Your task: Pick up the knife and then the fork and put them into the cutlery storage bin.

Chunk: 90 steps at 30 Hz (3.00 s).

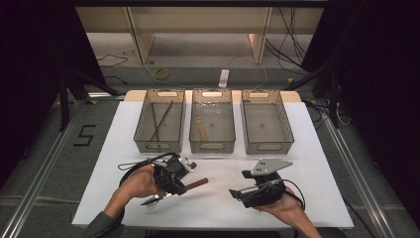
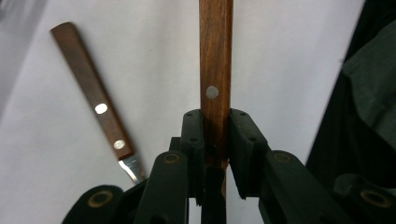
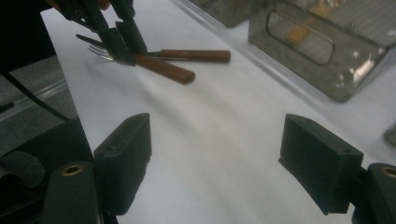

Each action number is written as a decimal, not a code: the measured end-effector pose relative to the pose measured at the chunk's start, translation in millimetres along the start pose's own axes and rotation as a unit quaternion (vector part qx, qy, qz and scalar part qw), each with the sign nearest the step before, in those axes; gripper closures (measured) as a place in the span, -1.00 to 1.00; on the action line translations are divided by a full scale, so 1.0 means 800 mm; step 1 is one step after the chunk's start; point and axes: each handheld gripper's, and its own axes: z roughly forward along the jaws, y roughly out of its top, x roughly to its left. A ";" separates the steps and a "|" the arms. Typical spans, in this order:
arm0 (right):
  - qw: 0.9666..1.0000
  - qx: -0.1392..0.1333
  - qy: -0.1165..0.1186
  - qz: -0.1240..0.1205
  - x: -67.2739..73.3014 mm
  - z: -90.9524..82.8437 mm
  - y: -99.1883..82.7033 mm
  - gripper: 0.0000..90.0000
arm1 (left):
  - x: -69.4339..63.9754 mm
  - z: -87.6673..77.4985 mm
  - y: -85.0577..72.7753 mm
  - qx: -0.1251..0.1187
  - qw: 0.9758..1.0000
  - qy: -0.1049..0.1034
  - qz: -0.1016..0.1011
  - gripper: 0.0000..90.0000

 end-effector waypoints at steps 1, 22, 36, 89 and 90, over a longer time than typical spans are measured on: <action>1.000 -0.003 -0.001 -0.011 0.004 0.000 0.002 -0.43 | -0.003 0.000 0.002 0.001 1.000 -0.007 -0.002 0.70; 0.972 0.059 0.036 -0.226 0.086 0.052 0.018 -0.26 | -0.036 0.017 0.024 0.033 0.997 -0.067 0.020 0.70; 0.948 0.100 0.018 -0.302 0.104 0.072 0.012 0.12 | -0.049 0.017 0.036 0.041 0.995 -0.083 0.043 0.69; 0.922 0.140 -0.014 -0.362 0.077 0.065 -0.002 0.82 | -0.030 -0.018 0.021 -0.067 0.997 -0.028 -0.033 -0.39; 0.922 0.138 -0.019 -0.361 0.072 0.066 -0.003 0.82 | -0.028 -0.021 0.020 -0.078 0.996 -0.019 -0.040 -0.43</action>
